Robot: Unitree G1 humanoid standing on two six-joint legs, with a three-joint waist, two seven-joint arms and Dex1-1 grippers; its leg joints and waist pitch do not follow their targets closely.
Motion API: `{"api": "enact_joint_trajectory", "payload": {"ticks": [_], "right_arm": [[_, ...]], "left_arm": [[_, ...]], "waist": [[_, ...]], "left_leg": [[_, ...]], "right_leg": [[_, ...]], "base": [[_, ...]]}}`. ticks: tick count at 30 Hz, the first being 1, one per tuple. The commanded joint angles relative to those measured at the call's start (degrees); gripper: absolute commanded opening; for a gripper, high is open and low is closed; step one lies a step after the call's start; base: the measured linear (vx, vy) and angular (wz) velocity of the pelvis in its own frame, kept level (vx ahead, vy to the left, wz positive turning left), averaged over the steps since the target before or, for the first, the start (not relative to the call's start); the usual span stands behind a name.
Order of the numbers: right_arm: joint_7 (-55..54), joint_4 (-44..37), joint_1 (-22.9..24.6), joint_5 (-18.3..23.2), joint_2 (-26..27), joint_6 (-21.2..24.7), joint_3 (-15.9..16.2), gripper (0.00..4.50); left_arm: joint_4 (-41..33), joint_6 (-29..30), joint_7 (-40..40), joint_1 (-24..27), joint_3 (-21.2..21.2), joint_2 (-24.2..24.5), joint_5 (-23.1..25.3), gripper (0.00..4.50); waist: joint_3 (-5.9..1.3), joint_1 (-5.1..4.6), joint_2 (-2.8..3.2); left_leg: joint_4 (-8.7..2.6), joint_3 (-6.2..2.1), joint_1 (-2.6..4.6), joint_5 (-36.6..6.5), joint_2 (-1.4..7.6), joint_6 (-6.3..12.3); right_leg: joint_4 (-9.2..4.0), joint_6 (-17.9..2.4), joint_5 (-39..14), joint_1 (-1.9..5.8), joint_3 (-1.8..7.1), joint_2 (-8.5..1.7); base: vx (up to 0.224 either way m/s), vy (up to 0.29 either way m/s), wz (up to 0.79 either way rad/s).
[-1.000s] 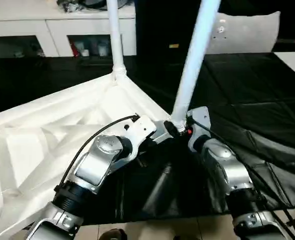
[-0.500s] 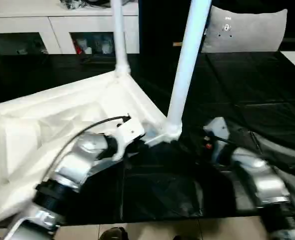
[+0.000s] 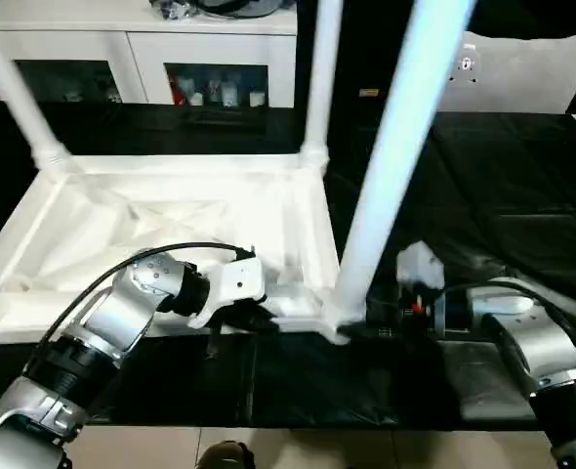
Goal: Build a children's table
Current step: Rotate leg to tighten
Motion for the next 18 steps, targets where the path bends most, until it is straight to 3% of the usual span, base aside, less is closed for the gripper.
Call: {"api": "enact_joint_trajectory", "payload": {"ticks": [1,18], "right_arm": [[1.0,-0.3,-0.6,0.5,-0.2,-0.1,0.7,4.29],[2.0,0.1,-0.8,0.4,0.6,2.4,1.3,2.88]], "left_arm": [[-0.4,-1.8,-3.5,-1.1,-2.3,0.5,0.2,0.00],[1.8,-3.0,-2.9,-1.8,-1.8,-0.7,1.1,0.00]], "waist": [[-4.07,-0.23,-0.32],[-3.94,-0.05,-0.43]], "left_leg": [[-3.81,-1.14,2.13,-19.2,3.81,1.36],[-3.88,-1.20,2.21,-20.0,3.85,0.90]], "right_leg": [[-4.12,-12.1,-17.1,1.75,2.57,-4.39],[-4.16,-11.7,-18.5,1.69,2.53,-4.45]], "base": [[0.000,0.000,0.00],[0.000,0.000,0.00]]}}
